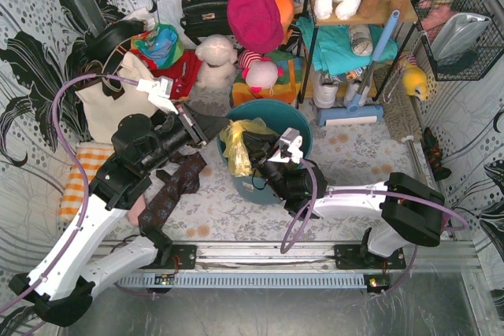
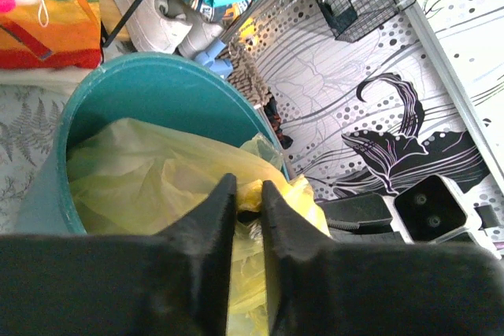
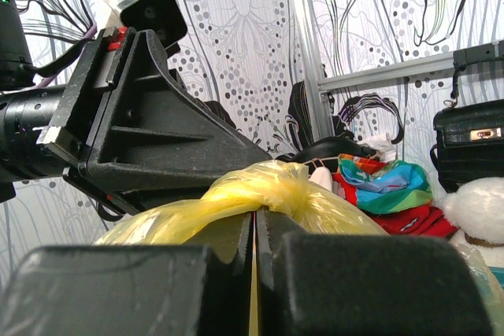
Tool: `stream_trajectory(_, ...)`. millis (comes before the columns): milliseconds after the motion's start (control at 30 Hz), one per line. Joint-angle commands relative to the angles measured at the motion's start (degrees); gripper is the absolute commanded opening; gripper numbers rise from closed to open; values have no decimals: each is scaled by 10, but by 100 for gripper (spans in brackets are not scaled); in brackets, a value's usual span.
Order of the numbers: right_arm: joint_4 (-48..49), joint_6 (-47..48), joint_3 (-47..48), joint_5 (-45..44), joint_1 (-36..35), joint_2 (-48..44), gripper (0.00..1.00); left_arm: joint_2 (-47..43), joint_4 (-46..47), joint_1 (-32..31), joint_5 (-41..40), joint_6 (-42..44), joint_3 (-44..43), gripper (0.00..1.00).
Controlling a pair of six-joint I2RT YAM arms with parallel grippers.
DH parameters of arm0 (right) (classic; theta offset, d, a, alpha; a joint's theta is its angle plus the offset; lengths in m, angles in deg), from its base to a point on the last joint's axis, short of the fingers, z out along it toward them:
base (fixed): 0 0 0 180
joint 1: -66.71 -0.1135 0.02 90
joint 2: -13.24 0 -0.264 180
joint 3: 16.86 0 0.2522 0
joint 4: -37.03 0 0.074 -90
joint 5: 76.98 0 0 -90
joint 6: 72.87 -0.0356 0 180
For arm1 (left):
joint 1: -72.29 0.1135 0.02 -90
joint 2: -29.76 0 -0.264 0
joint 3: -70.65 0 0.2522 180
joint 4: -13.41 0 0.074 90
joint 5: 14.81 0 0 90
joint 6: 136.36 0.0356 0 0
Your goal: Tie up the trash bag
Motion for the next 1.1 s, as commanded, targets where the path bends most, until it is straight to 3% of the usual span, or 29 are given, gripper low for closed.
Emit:
stream_trajectory(0, 61, 0, 7, -3, 1, -15, 0, -1, 27, -3, 19, 5, 4, 14)
stream_trajectory(100, 61, 0, 6, -5, 1, -14, 0, 0, 25, -3, 14, 5, 2, 0)
stream_trajectory(500, 26, -40, -24, -19, 1, -53, 0, -1, 28, -2, -20, 30, -14, 0)
stream_trajectory(833, -92, -97, -64, -18, 0, -147, 19, 15, 37, -2, -23, 46, -32, 0)
stream_trajectory(1067, -246, -164, -79, -45, 0, -238, 27, 28, 35, -3, -24, 63, -46, 0)
